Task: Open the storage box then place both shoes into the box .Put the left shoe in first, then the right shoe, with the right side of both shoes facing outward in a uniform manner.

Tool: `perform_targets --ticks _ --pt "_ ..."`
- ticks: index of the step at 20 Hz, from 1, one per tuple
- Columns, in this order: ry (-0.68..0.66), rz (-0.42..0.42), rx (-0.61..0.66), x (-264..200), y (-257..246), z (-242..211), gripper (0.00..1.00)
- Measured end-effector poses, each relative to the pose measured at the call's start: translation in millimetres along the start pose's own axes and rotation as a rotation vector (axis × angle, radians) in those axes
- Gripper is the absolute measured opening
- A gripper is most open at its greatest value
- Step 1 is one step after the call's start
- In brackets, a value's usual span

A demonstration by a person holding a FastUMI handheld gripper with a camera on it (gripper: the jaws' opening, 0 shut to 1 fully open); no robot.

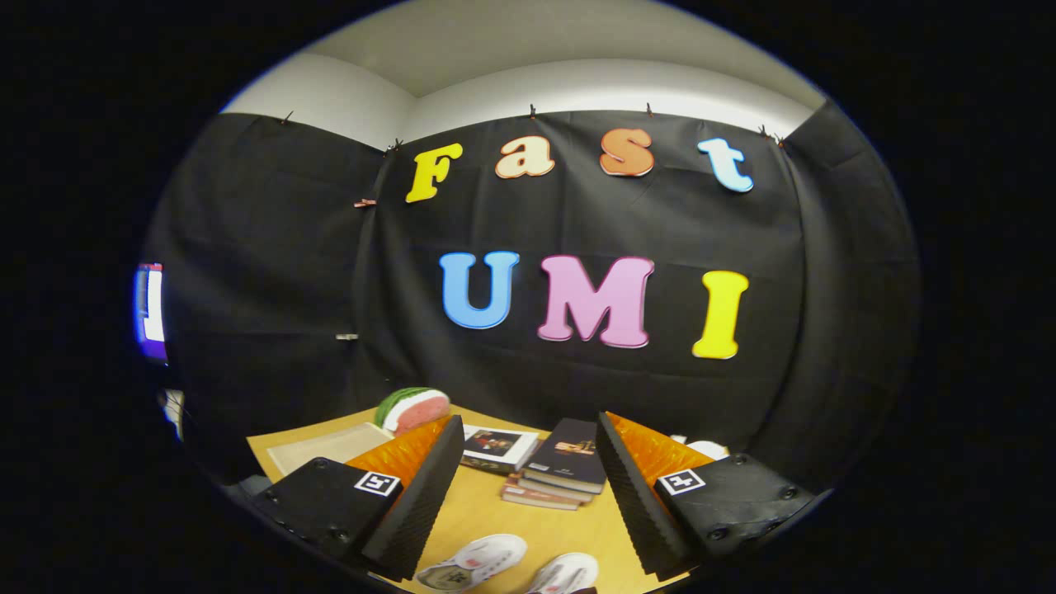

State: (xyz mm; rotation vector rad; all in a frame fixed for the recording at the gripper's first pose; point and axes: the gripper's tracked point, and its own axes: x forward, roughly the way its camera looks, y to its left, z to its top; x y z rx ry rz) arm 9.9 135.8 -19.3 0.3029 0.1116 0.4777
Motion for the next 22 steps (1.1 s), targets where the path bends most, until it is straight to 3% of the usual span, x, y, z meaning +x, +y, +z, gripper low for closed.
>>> perform_targets --ticks 6,10,16,22 --pt "0.197 0.274 0.286 22 73 -62 0.99" --pt "0.342 0.401 0.562 24 112 -101 0.98" --pt "0.547 0.45 0.846 20 143 -160 0.98" --pt "0.72 0.434 1.059 29 164 -212 0.98"
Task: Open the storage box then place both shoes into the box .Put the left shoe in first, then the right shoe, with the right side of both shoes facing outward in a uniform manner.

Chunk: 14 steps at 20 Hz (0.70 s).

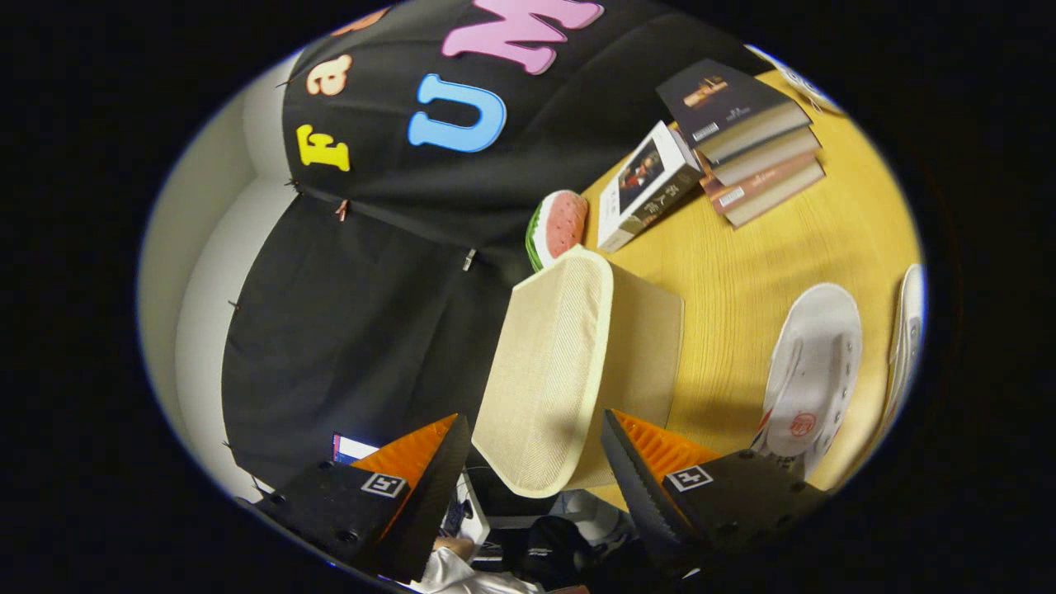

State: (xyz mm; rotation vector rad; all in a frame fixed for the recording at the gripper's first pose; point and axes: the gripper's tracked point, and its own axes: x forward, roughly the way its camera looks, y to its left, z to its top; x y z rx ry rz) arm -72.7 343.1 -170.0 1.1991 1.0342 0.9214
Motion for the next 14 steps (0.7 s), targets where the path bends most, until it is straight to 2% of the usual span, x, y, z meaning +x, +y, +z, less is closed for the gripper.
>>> perform_targets --ticks 7,12,13,14 --pt "0.102 0.044 0.193 29 -15 -18 0.97" --pt "0.117 0.121 0.295 39 6 -23 0.96" --pt "0.124 0.126 0.301 40 8 -23 0.93" --pt "0.129 0.126 0.296 38 7 -25 0.83"
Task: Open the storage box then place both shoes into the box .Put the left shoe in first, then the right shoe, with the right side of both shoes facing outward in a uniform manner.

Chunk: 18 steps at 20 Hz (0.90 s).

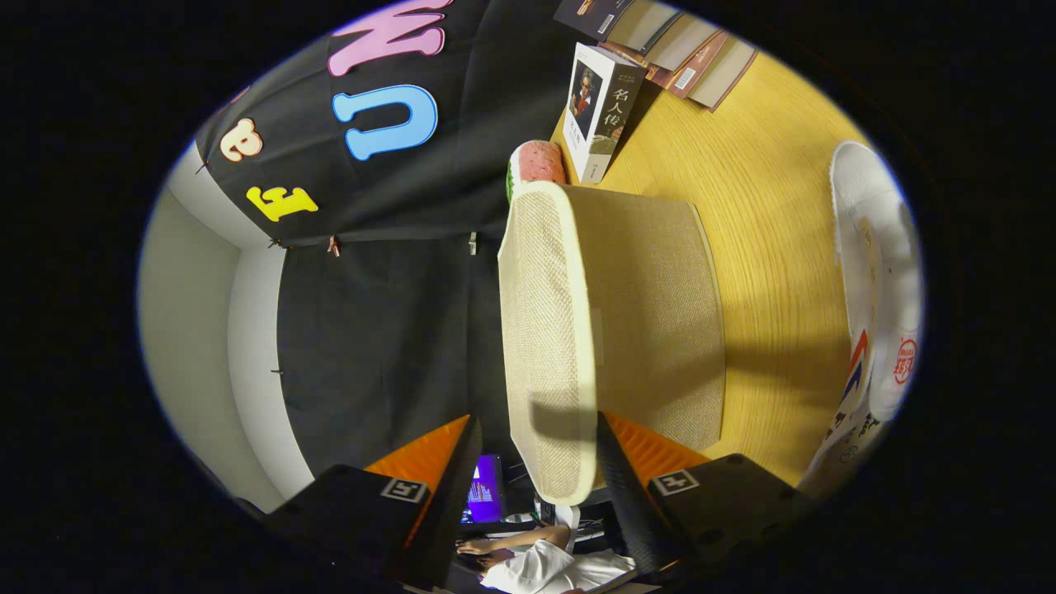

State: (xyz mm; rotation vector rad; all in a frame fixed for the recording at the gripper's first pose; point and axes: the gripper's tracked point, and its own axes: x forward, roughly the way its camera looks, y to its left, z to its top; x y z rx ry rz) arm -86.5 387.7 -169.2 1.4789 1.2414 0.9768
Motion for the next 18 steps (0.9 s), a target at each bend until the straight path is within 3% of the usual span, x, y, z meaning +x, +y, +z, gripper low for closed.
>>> perform_targets --ticks 4,5,6,13,18 --pt "-0.008 0.031 -0.028 -11 12 -2 0.41" --pt "-0.066 -0.025 -0.038 -7 7 1 0.24" --pt "-0.086 -0.003 -0.038 -13 13 13 0.07" --pt "-0.122 0.035 -0.068 -10 52 17 0.07" --pt "-0.132 0.054 -0.168 13 115 6 0.07"
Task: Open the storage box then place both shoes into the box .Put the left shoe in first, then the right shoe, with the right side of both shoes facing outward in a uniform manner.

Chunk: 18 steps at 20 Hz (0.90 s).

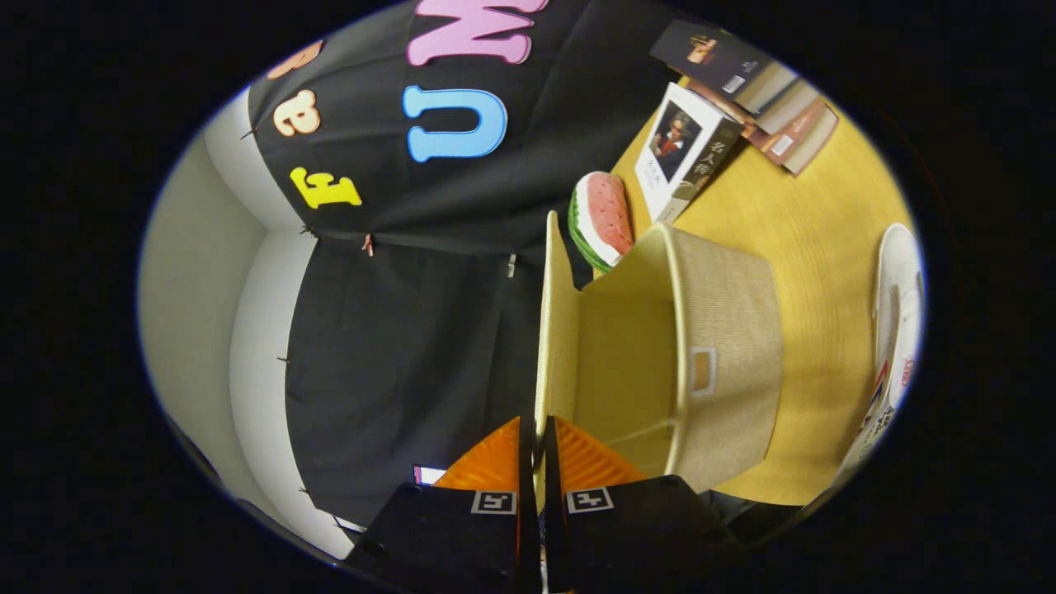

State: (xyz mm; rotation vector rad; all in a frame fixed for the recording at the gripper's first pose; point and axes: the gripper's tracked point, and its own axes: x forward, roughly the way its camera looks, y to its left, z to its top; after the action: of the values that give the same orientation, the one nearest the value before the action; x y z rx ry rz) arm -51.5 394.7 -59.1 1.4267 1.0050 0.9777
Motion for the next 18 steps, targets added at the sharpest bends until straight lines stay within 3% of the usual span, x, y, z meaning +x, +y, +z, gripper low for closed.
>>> perform_targets --ticks 8,13,16,17,18 --pt "0.042 -0.023 -0.197 87 94 -31 0.08" --pt "0.046 -0.03 -0.2 145 112 -54 0.11" --pt "0.041 -0.059 -0.225 174 112 -69 0.39" --pt "0.041 -0.073 -0.233 182 109 -75 0.44" --pt "0.044 -0.084 -0.236 191 107 -79 0.61"
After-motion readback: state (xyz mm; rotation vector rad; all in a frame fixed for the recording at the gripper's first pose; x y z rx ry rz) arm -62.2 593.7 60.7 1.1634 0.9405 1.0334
